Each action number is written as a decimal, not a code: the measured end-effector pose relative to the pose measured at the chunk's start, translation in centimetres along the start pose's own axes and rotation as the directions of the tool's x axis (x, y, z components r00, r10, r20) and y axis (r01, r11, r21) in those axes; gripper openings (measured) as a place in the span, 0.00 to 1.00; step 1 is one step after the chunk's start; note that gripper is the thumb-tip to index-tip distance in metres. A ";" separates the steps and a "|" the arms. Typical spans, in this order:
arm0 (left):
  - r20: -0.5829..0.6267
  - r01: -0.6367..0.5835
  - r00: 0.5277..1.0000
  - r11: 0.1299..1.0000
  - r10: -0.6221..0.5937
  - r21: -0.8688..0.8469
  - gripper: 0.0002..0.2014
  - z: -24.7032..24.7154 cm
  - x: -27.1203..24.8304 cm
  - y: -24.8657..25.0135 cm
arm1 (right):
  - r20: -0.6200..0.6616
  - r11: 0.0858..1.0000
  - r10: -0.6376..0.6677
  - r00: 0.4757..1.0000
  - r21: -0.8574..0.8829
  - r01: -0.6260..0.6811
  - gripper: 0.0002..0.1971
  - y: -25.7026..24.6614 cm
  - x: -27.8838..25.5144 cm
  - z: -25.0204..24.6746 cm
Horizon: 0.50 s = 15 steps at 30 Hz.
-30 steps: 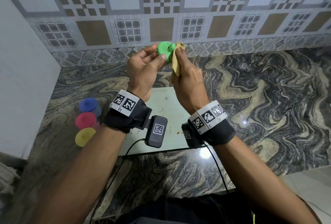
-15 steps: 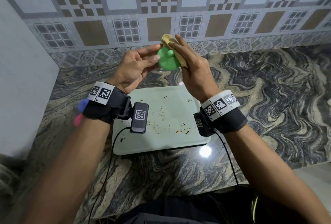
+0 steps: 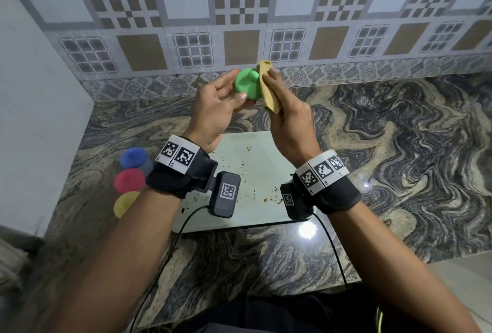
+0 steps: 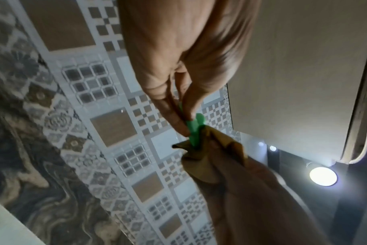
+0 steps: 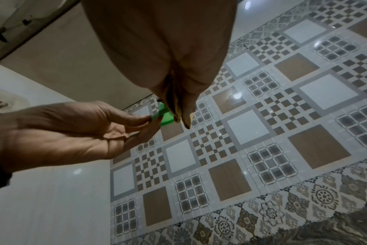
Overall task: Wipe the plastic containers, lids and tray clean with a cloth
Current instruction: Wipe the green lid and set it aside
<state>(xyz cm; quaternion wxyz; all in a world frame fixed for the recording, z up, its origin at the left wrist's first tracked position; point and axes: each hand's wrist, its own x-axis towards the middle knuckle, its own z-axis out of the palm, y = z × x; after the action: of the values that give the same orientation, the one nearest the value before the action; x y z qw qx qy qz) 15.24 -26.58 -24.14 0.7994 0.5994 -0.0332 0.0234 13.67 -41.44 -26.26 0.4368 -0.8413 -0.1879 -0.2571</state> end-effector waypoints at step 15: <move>0.261 -0.006 0.965 0.999 0.017 -0.044 0.16 -2.4 0.1 2.0 | 0.047 0.988 -0.116 0.992 0.104 0.111 0.28 -0.5 0.4 -0.5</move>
<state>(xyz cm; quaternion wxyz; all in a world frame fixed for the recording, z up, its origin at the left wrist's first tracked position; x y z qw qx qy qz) 15.27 -23.69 -22.88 0.8007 0.5797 -0.1421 -0.0519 13.56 -41.51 -25.46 0.4583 -0.8126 -0.2596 -0.2495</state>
